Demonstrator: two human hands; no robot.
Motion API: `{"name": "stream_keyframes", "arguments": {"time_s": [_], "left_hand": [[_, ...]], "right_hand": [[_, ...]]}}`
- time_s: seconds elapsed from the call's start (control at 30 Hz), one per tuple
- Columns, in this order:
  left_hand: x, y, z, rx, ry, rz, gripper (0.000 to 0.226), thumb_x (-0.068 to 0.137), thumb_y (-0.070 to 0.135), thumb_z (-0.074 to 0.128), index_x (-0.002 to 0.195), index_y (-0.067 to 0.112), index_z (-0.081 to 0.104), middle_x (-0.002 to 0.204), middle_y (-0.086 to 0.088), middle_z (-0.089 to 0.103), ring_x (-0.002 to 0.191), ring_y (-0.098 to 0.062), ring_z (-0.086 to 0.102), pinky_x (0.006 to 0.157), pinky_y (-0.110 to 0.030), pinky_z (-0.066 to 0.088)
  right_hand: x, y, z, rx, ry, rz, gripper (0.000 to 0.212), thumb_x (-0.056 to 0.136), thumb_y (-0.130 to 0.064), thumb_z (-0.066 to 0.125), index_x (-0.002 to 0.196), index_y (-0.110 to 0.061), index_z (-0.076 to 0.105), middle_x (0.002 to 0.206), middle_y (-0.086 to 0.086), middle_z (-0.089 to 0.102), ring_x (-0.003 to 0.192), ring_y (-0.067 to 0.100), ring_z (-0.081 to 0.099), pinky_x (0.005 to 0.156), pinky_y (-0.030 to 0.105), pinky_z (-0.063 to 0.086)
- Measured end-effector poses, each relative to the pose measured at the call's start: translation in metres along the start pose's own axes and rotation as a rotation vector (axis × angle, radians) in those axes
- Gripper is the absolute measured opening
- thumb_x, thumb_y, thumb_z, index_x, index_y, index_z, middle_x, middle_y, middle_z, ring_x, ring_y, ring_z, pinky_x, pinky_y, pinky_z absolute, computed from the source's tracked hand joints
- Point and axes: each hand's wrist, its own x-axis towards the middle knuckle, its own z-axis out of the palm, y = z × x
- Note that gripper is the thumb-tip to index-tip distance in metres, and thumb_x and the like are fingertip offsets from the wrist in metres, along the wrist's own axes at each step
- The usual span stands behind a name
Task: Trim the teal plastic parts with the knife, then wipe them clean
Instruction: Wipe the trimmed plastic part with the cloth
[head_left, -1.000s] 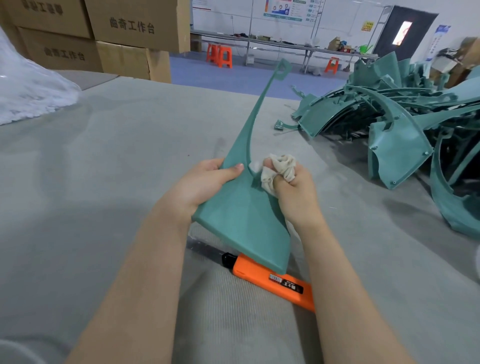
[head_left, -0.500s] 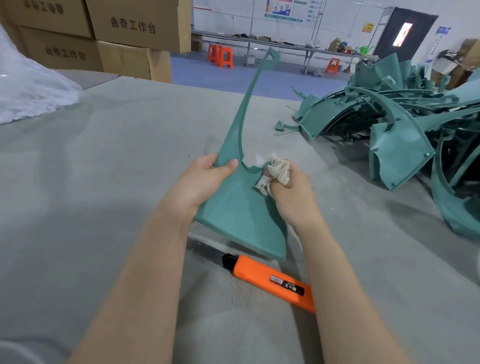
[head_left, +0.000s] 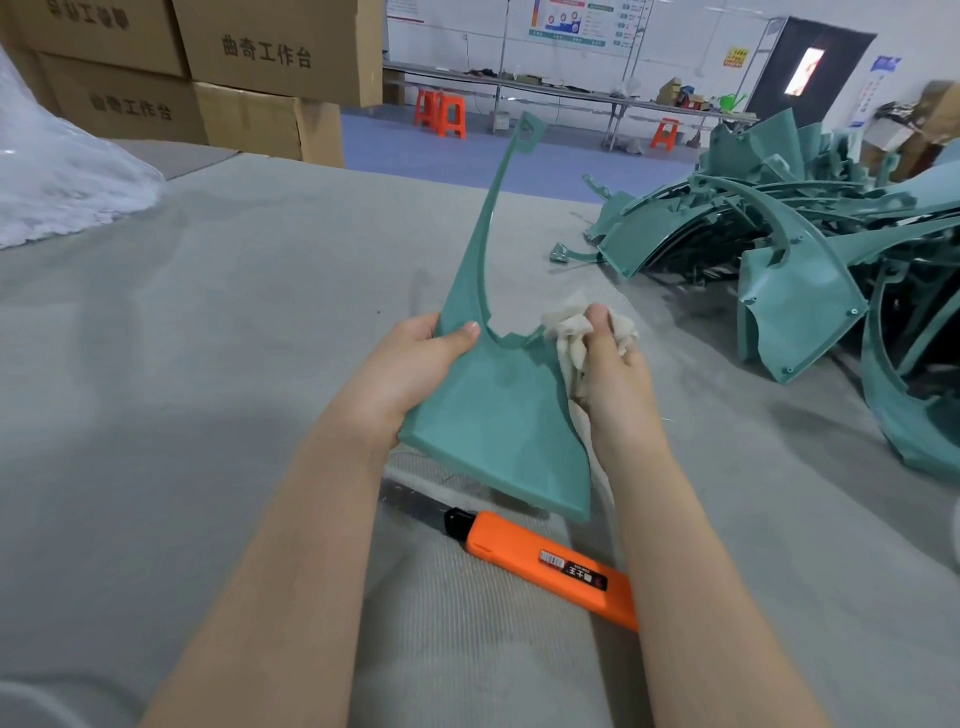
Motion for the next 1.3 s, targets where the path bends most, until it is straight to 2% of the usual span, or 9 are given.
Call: {"name": "stream_keyframes", "arguments": {"time_s": [0.1,0.2,0.27,0.47,0.6,0.7,0.97,1.2,1.3], "left_hand": [[0.001,-0.001,-0.002,0.036,0.014,-0.012,0.017,0.098,0.026,0.054,0.091,0.018,0.068,0.071,0.004,0.074,0.061,-0.012,0.071,0.050,-0.021,0.052],[0.003,-0.003,-0.003,0.086,0.026,-0.019,0.017,0.097,0.029,0.056,0.091,0.019,0.068,0.073,0.003,0.074,0.064,-0.014,0.071,0.057,-0.026,0.054],[0.005,-0.003,-0.004,0.094,0.023,-0.020,0.016,0.097,0.028,0.056,0.091,0.019,0.067,0.074,0.003,0.074,0.065,-0.014,0.072,0.058,-0.026,0.054],[0.003,-0.003,-0.002,0.032,-0.026,-0.020,0.015,0.097,0.025,0.055,0.096,0.015,0.067,0.078,0.000,0.075,0.069,-0.016,0.072,0.056,-0.026,0.056],[0.001,-0.002,0.002,0.015,-0.040,0.014,0.014,0.097,0.022,0.055,0.096,0.015,0.066,0.078,0.000,0.075,0.068,-0.015,0.072,0.054,-0.024,0.055],[0.000,-0.002,0.004,0.038,-0.030,0.032,0.014,0.097,0.023,0.055,0.093,0.016,0.067,0.075,0.002,0.075,0.066,-0.014,0.072,0.053,-0.023,0.054],[-0.001,-0.002,0.006,0.122,-0.028,0.044,0.017,0.098,0.023,0.055,0.091,0.015,0.068,0.076,0.002,0.075,0.067,-0.015,0.072,0.051,-0.022,0.053],[0.003,-0.001,0.001,0.002,0.098,0.092,0.014,0.097,0.020,0.055,0.092,0.019,0.068,0.074,0.005,0.074,0.065,-0.010,0.071,0.052,-0.020,0.053],[0.002,-0.001,0.001,-0.028,0.089,0.064,0.014,0.097,0.020,0.055,0.092,0.018,0.067,0.070,0.005,0.074,0.062,-0.010,0.071,0.049,-0.020,0.052]], "right_hand": [[-0.006,-0.006,-0.001,-0.015,-0.181,0.004,0.027,0.096,-0.019,0.055,0.121,-0.011,0.053,0.086,-0.007,0.065,0.074,0.005,0.063,0.064,0.017,0.051],[-0.009,-0.007,-0.003,-0.273,-0.351,-0.068,0.051,0.090,-0.002,0.057,0.133,-0.022,0.037,0.112,-0.002,0.060,0.102,0.015,0.061,0.086,0.027,0.053],[-0.008,-0.005,-0.005,-0.379,-0.395,-0.105,0.062,0.089,0.003,0.056,0.137,-0.023,0.029,0.113,-0.006,0.057,0.101,0.010,0.059,0.087,0.024,0.051],[-0.001,0.000,-0.005,-0.552,-0.204,-0.282,0.026,0.087,0.001,0.055,0.101,-0.021,0.054,0.087,-0.014,0.058,0.078,0.001,0.054,0.063,0.009,0.040],[-0.001,0.004,-0.003,-0.607,-0.092,-0.362,0.023,0.088,-0.002,0.054,0.083,-0.024,0.049,0.077,-0.013,0.054,0.066,-0.005,0.050,0.055,0.007,0.036],[0.000,0.007,0.000,-0.645,-0.023,-0.369,0.018,0.088,-0.005,0.054,0.082,-0.021,0.047,0.073,-0.012,0.051,0.062,-0.001,0.046,0.053,0.007,0.035],[-0.002,0.005,0.004,-0.469,-0.003,-0.260,0.024,0.087,-0.002,0.049,0.076,-0.024,0.050,0.073,-0.010,0.054,0.063,0.001,0.047,0.053,0.008,0.036],[0.002,-0.006,-0.010,-0.042,0.126,-0.054,0.023,0.088,0.000,0.040,0.092,-0.011,0.061,0.076,0.006,0.061,0.064,0.017,0.055,0.056,0.028,0.044],[-0.001,-0.009,-0.011,-0.074,-0.028,-0.086,0.018,0.092,-0.005,0.045,0.083,-0.012,0.059,0.075,0.006,0.059,0.067,0.018,0.056,0.066,0.033,0.046]]}}
